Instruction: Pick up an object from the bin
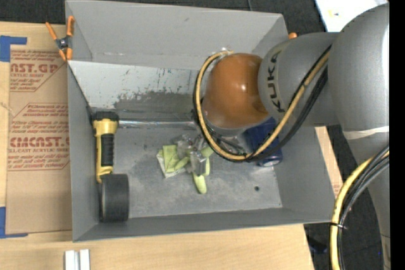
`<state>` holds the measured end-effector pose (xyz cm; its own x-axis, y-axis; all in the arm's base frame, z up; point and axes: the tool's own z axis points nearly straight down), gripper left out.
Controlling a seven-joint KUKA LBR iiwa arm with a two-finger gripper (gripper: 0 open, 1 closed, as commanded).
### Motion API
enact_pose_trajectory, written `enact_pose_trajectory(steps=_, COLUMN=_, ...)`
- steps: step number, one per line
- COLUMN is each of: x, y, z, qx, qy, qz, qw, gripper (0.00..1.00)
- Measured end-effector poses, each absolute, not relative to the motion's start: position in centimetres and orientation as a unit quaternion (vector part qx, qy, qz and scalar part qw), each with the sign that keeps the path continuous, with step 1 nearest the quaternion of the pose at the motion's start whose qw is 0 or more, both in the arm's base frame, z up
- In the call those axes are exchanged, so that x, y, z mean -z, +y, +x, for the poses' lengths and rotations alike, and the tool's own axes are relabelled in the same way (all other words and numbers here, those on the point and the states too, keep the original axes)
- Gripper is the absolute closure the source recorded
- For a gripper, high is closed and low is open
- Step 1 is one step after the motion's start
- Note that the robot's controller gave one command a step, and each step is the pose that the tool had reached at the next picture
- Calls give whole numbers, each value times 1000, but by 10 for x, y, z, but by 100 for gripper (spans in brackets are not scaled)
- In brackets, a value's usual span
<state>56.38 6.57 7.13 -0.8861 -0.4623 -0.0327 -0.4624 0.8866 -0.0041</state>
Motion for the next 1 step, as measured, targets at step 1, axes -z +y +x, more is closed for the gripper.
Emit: enact_pose_trajectory(steps=1, x=-81, y=66, z=565, qx=-2, qy=971, qz=-238, qw=17, gripper=100)
